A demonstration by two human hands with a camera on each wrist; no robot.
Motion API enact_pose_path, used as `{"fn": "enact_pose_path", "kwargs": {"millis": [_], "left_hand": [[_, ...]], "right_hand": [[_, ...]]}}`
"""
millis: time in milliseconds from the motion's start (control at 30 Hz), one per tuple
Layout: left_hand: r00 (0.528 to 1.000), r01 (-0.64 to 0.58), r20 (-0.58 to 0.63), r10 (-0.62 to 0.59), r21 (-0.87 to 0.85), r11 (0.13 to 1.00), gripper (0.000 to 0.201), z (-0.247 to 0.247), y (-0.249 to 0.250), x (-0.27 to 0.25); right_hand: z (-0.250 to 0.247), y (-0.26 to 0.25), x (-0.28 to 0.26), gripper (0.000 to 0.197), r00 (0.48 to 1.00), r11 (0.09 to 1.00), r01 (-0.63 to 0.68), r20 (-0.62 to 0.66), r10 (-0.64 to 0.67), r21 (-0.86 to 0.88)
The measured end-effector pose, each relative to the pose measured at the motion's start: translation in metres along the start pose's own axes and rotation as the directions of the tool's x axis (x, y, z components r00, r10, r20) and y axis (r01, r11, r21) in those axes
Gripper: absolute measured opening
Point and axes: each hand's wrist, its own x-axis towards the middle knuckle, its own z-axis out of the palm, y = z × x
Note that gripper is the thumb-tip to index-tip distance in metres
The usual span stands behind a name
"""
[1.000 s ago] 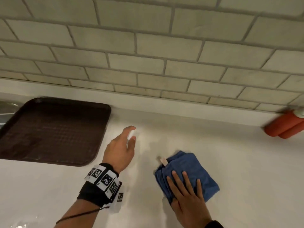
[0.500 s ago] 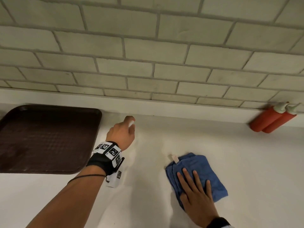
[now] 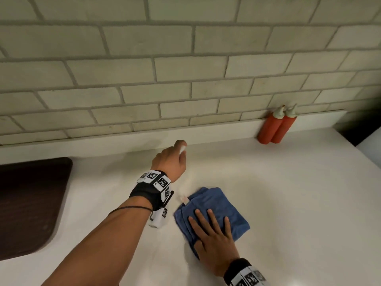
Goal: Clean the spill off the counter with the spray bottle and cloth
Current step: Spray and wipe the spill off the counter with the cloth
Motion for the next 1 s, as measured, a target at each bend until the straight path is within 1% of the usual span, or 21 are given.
{"fn": "enact_pose_path", "kwargs": {"millis": [100, 200, 300, 367, 433, 467, 533, 600, 700, 800, 900, 1000], "left_hand": [[0.999, 0.002, 0.035, -0.002, 0.005, 1.0, 0.025, 0.011, 0.025, 0.012], [0.997, -0.01, 0.071, 0.007, 0.04, 0.999, 0.027, 0.022, 0.038, 0.018], [0.998, 0.008, 0.067, -0.011, 0.035, 0.999, 0.022, 0.026, 0.046, 0.021], [0.998, 0.016, 0.058, -0.016, 0.002, 1.0, 0.023, 0.025, 0.048, 0.018], [0.999, 0.013, 0.052, -0.012, -0.029, 0.999, 0.026, 0.023, 0.046, 0.011], [0.999, 0.018, 0.047, -0.016, -0.04, 0.999, 0.027, 0.021, 0.043, 0.007], [0.999, 0.044, 0.031, -0.042, -0.058, 0.997, 0.029, 0.019, 0.033, -0.002], [0.997, 0.08, 0.01, -0.08, -0.07, 0.994, 0.029, 0.016, 0.021, -0.013], [0.991, 0.131, -0.024, -0.134, -0.086, 0.988, 0.026, 0.012, 0.001, -0.029], [0.979, 0.19, -0.055, -0.195, -0.089, 0.978, 0.028, 0.008, -0.017, -0.041], [0.96, 0.256, -0.089, -0.265, -0.098, 0.962, 0.029, 0.004, -0.032, -0.049], [0.941, 0.305, -0.115, -0.32, -0.127, 0.944, 0.031, 0.001, -0.042, -0.056]], "right_hand": [[0.005, 0.035, -0.025, 0.061, 0.998, 0.998, -0.051, -0.025, 0.052, 0.045], [0.011, 0.075, -0.043, 0.065, 0.994, 0.994, -0.096, -0.052, 0.099, 0.055], [0.003, 0.109, -0.045, 0.065, 0.98, 0.976, -0.196, 0.065, 0.19, 0.092], [-0.011, 0.13, -0.032, 0.07, 0.966, 0.968, -0.238, 0.127, 0.226, 0.083], [-0.025, 0.146, -0.005, 0.078, 0.941, 0.951, -0.269, 0.254, 0.226, 0.153], [-0.029, 0.152, 0.011, 0.078, 0.931, 0.939, -0.298, 0.271, 0.246, 0.172], [-0.039, 0.161, 0.046, 0.064, 0.925, 0.929, -0.319, 0.276, 0.262, 0.189], [-0.047, 0.166, 0.087, 0.059, 0.922, 0.923, -0.327, 0.282, 0.265, 0.202], [-0.056, 0.157, 0.148, 0.058, 0.922, 0.923, -0.32, 0.296, 0.25, 0.215], [-0.063, 0.125, 0.188, 0.059, 0.928, 0.935, -0.264, 0.328, 0.18, 0.236], [-0.059, 0.082, 0.195, 0.059, 0.95, 0.975, -0.111, 0.31, 0.048, 0.19], [-0.044, 0.04, 0.169, 0.062, 0.954, 0.991, 0.044, 0.289, -0.079, 0.128]]}}
